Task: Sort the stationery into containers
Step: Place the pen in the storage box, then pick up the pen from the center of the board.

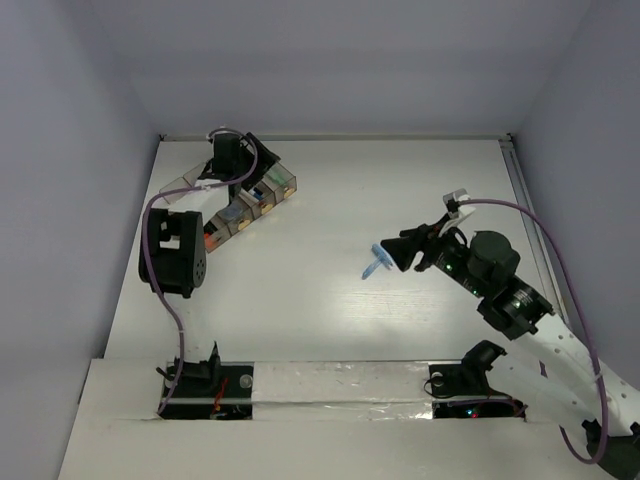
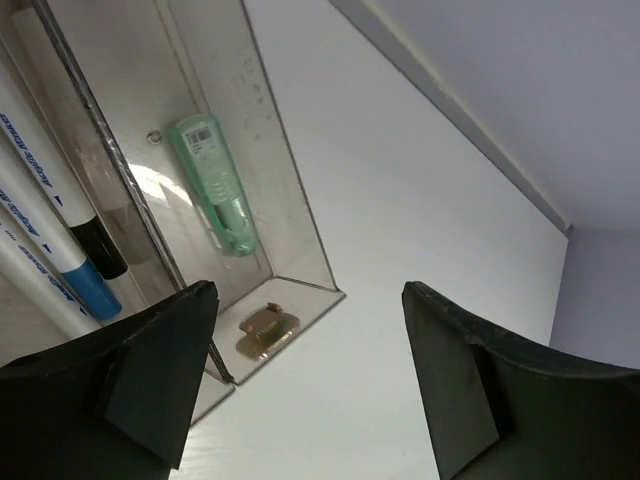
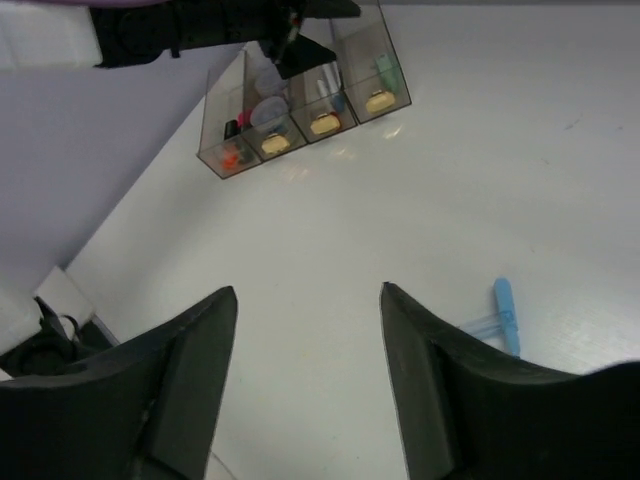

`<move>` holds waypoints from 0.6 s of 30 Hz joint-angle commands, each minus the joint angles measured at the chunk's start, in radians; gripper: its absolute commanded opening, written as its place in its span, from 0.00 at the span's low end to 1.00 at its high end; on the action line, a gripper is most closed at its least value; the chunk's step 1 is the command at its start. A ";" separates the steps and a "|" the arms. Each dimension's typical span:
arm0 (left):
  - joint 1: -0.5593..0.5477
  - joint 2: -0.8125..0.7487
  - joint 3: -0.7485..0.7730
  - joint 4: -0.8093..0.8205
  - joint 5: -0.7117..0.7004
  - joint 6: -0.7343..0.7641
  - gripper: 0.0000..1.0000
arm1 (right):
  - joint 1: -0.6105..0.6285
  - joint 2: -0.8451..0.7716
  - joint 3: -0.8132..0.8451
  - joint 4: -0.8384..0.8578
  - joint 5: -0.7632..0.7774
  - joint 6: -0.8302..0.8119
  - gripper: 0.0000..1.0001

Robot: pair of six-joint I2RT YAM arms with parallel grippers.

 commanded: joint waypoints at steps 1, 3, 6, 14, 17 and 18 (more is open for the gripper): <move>-0.017 -0.175 -0.018 0.090 -0.005 0.040 0.73 | 0.006 0.021 -0.017 -0.015 0.109 0.013 0.61; -0.049 -0.217 -0.024 0.101 -0.014 0.097 0.71 | 0.006 0.048 -0.039 -0.017 0.134 0.038 0.43; -0.162 -0.280 -0.047 0.096 -0.024 0.209 0.66 | 0.006 0.090 -0.089 -0.003 0.144 0.081 0.23; -0.466 -0.206 -0.234 0.187 0.012 0.333 0.28 | 0.006 0.109 -0.198 0.010 0.176 0.129 0.17; -0.499 -0.174 -0.303 0.260 0.002 0.298 0.26 | 0.006 0.148 -0.206 -0.016 0.205 0.126 0.32; -0.499 -0.175 -0.346 0.286 0.004 0.286 0.26 | 0.006 0.189 -0.206 -0.018 0.214 0.129 0.38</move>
